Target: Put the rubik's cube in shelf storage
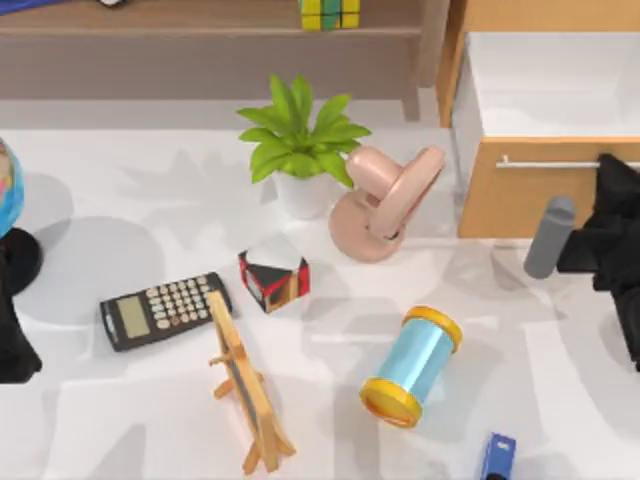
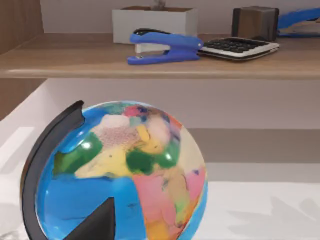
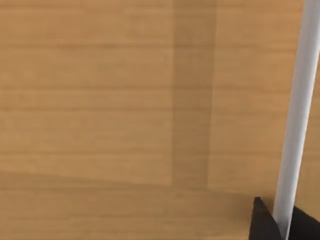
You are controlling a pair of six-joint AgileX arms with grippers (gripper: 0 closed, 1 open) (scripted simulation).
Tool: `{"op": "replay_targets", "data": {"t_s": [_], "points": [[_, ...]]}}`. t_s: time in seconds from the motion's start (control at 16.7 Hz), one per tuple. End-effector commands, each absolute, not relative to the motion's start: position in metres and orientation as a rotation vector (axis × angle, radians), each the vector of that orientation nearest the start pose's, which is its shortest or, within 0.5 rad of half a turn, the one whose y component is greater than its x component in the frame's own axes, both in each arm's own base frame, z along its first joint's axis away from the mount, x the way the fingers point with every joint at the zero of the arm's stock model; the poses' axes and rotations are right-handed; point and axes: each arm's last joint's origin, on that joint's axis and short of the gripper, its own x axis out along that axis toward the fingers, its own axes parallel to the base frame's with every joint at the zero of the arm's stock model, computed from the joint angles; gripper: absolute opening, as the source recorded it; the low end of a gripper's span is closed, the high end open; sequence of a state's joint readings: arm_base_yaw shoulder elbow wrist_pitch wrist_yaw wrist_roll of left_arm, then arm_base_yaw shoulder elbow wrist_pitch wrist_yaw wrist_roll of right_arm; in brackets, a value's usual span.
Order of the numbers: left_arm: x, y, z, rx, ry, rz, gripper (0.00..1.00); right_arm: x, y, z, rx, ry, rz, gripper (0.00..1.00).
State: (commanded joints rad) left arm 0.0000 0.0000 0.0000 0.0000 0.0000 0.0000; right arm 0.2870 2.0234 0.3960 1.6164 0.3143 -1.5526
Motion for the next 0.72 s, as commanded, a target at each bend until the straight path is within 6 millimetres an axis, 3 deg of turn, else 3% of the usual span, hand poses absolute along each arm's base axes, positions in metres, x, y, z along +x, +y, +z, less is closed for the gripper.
{"op": "replay_targets", "data": {"t_s": [0.54, 0.72], "points": [[0.106, -0.001, 0.160, 0.000, 0.000, 0.000, 1.00, 0.312, 0.071, 0.089, -1.568, 0.011, -0.008, 0.00], [0.106, -0.001, 0.160, 0.000, 0.000, 0.000, 1.00, 0.315, 0.071, 0.088, -1.570, 0.012, -0.002, 0.00]]}}
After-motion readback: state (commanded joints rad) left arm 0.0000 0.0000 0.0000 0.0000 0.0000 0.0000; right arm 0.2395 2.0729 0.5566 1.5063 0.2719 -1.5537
